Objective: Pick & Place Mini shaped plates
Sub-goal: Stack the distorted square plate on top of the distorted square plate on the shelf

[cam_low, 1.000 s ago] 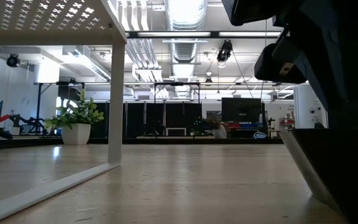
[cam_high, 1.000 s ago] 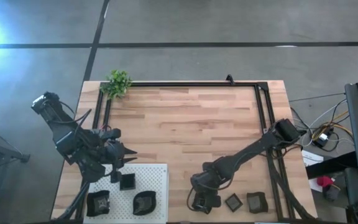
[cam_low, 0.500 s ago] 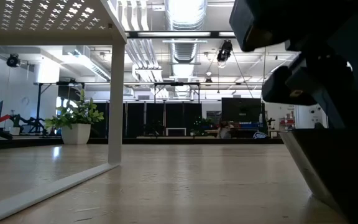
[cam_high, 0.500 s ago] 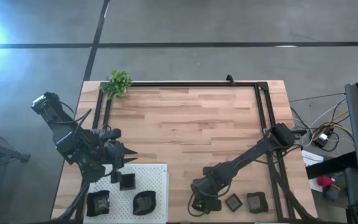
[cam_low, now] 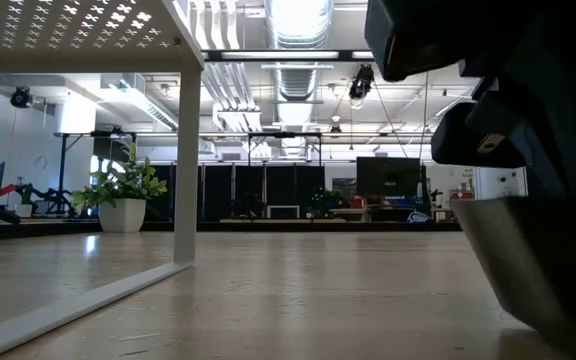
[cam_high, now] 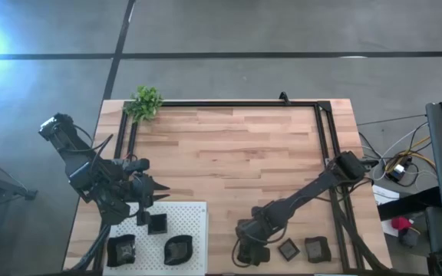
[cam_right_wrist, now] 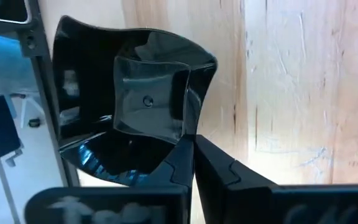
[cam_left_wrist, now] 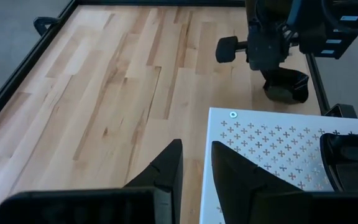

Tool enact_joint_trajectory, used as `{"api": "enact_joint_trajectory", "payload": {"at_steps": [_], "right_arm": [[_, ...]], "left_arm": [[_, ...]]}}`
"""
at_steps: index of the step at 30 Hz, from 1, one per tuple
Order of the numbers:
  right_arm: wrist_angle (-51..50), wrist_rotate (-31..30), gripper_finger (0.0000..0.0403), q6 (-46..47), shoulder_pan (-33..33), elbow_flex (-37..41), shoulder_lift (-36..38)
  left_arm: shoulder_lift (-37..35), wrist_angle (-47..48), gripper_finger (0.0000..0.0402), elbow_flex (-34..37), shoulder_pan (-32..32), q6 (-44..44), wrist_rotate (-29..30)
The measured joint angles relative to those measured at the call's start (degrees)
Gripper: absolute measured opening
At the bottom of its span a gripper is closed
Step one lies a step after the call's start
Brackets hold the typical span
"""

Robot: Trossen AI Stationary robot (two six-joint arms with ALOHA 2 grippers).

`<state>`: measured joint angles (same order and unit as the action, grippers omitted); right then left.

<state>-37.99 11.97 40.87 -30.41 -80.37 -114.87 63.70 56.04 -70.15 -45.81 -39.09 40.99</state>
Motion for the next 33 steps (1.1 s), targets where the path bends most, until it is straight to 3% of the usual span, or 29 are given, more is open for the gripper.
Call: {"api": "enact_joint_trajectory", "payload": {"at_steps": [4,11,19,27,33], "right_arm": [[-1.50,-1.68,0.0008,1.39,0.01,-1.20,2.52],[-10.25,-12.46,0.0008,7.23,0.42,-3.64,11.44],[-17.75,-35.29,0.0008,11.44,3.48,-6.50,19.70],[-9.31,-54.78,0.0008,9.61,9.91,-6.63,21.11],[1.67,-57.59,0.0008,3.39,12.90,-6.61,21.09]], "left_arm": [[0.00,-0.09,0.0078,0.00,-0.01,-0.01,0.00],[0.00,-2.23,0.0078,0.00,0.01,3.52,0.14],[0.28,-7.32,0.0078,0.00,0.06,10.71,3.56],[0.74,-9.70,0.0078,0.09,0.21,12.49,16.61],[0.74,-10.42,0.0078,0.09,0.63,12.75,24.50]]}}
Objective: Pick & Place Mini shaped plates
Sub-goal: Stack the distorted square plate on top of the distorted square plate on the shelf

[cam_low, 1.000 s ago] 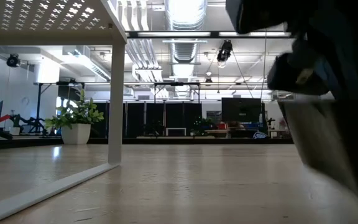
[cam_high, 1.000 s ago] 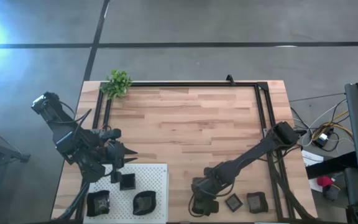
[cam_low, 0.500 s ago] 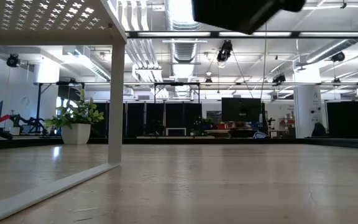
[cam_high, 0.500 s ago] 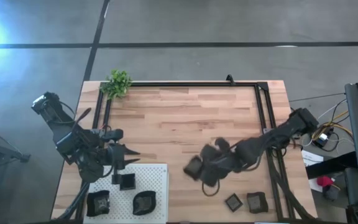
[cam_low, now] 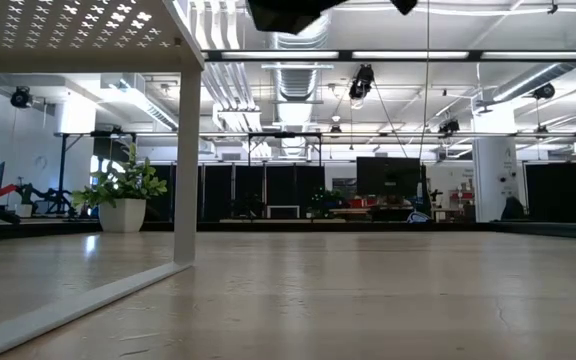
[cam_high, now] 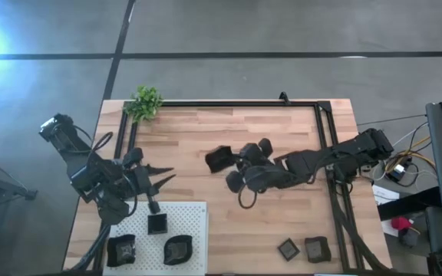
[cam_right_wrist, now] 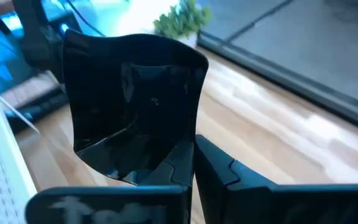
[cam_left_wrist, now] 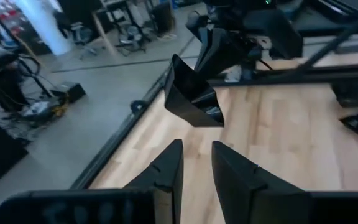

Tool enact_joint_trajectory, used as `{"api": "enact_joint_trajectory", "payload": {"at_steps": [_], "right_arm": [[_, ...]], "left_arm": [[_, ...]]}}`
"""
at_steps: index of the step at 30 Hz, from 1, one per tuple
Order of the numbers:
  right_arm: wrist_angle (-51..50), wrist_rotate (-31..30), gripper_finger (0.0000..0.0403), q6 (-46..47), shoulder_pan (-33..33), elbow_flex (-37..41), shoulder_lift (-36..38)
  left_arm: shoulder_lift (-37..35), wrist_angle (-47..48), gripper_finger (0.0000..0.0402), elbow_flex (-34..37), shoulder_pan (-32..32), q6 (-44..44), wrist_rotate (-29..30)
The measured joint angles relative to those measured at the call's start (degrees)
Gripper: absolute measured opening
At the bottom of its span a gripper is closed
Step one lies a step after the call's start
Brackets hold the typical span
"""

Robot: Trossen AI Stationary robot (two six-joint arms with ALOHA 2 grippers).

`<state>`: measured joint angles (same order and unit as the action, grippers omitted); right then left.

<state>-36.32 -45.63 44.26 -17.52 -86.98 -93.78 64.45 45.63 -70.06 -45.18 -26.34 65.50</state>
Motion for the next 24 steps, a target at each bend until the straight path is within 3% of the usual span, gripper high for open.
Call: {"api": "enact_joint_trajectory", "payload": {"at_steps": [7,16,24], "right_arm": [[9.74,-0.99,0.0008,-7.25,0.54,0.00,-0.03],[10.53,-8.59,0.0008,-8.89,0.54,0.00,-0.09],[12.45,-11.54,0.0008,-12.18,0.57,0.02,-0.09]], "left_arm": [[1.74,-5.98,0.0078,0.02,3.10,5.28,1.64],[5.29,-18.52,0.0078,0.02,9.43,6.08,2.14],[6.57,-27.85,0.0078,0.02,14.17,4.94,3.91]]}}
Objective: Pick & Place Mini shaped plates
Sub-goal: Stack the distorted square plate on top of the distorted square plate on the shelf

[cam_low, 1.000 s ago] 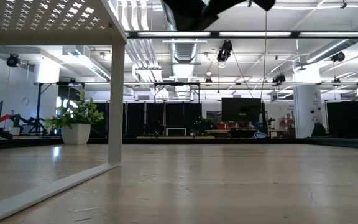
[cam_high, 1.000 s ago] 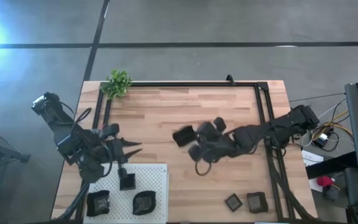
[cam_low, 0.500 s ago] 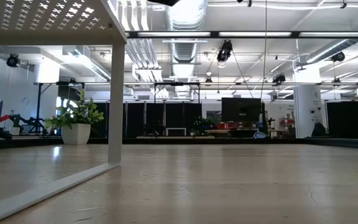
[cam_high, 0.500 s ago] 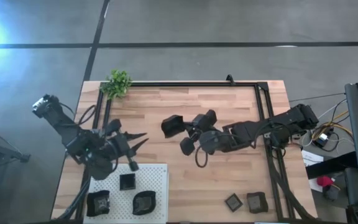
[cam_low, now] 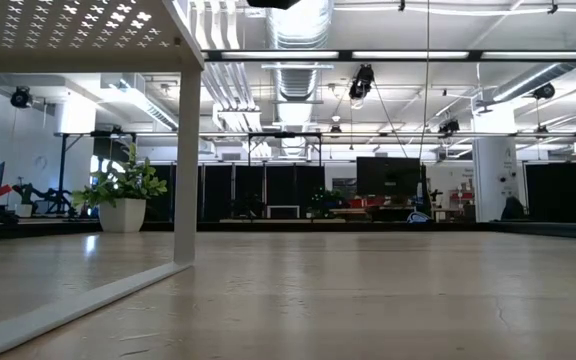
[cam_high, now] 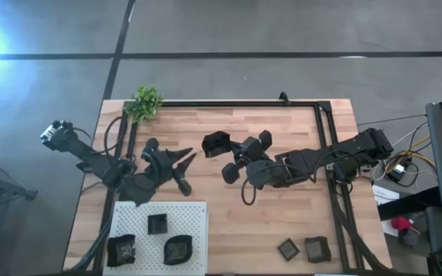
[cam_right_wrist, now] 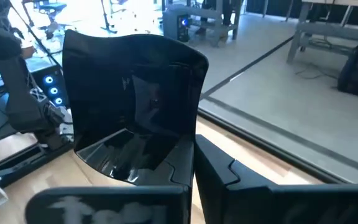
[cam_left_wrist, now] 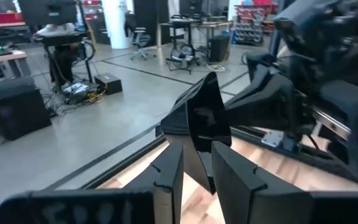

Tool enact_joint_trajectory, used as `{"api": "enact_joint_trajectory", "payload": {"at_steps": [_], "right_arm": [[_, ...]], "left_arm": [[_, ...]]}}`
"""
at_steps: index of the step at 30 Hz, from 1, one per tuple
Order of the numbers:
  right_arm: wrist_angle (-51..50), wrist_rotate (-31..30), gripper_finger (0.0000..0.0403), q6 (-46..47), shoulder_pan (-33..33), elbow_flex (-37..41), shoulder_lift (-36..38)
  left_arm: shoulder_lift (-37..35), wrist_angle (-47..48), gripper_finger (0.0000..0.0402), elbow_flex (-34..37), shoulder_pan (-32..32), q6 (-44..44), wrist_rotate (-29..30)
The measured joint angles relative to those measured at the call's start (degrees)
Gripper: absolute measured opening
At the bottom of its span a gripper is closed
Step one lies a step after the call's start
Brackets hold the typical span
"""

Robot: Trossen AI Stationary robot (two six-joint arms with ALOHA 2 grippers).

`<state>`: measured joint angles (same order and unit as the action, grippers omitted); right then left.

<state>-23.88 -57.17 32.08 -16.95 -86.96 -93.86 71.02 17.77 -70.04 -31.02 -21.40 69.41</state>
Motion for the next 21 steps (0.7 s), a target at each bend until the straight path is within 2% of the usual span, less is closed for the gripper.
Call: {"api": "enact_joint_trajectory", "payload": {"at_steps": [11,21], "right_arm": [[0.96,-0.04,0.0008,-3.74,0.17,0.01,-0.02],[1.08,-0.04,0.0008,-4.01,0.13,0.01,-0.02]], "left_arm": [[2.20,-4.37,0.0078,0.00,5.23,-0.07,-2.78],[2.72,-4.30,0.0078,0.00,6.49,-0.07,-2.89]]}}
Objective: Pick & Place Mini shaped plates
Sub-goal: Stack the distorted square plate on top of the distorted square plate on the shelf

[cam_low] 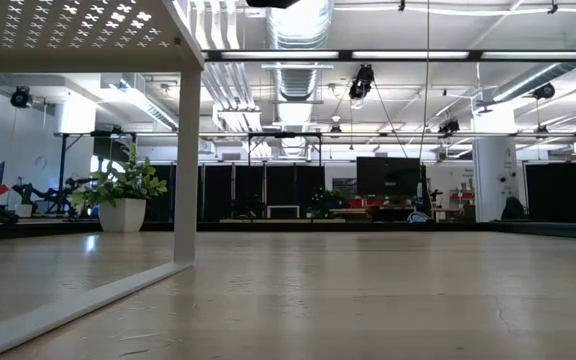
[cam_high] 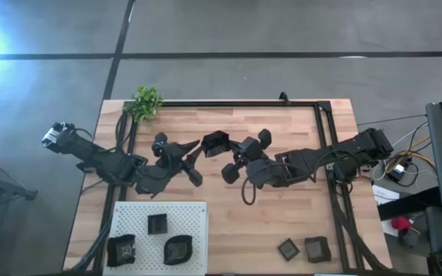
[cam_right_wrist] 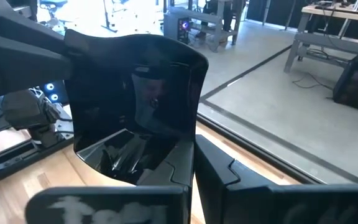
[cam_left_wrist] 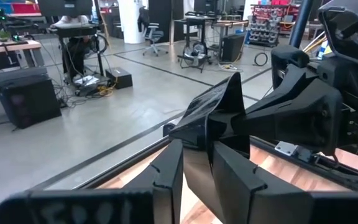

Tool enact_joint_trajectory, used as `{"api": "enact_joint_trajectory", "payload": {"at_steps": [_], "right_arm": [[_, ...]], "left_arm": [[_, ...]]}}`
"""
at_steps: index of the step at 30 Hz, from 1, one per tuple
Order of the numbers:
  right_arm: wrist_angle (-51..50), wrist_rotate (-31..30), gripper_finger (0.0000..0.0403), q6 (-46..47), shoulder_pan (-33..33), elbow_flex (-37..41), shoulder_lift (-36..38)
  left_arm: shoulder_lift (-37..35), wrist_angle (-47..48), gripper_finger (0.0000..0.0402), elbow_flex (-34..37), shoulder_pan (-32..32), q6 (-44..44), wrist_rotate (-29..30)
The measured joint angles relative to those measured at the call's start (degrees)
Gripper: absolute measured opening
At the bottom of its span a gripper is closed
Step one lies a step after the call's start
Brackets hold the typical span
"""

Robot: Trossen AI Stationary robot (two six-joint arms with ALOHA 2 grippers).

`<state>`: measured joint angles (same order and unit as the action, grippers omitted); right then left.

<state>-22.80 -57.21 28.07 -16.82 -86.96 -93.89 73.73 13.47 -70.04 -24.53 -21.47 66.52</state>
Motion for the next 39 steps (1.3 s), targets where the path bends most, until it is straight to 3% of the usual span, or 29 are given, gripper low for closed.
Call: {"api": "enact_joint_trajectory", "payload": {"at_steps": [12,18,24,35,39], "right_arm": [[2.35,0.02,0.0008,-2.81,-0.04,0.04,-0.02],[2.20,0.32,0.0008,-2.80,-0.04,0.04,-0.02],[2.20,0.50,0.0013,-2.71,-0.15,0.04,-0.02],[2.39,1.13,0.0102,-3.45,-1.37,-1.83,-0.02],[2.41,4.76,0.0130,-7.87,-2.95,-3.53,0.04]], "left_arm": [[0.48,-0.01,0.0075,0.00,2.51,-1.51,-0.11],[0.42,0.05,0.0013,0.00,2.91,-0.91,-0.87],[0.37,0.07,0.0002,0.00,3.37,-1.36,-1.36],[0.01,0.06,0.0000,-0.09,3.76,-1.51,-2.99],[-1.07,0.96,0.0000,-0.09,4.00,-0.94,-2.83]]}}
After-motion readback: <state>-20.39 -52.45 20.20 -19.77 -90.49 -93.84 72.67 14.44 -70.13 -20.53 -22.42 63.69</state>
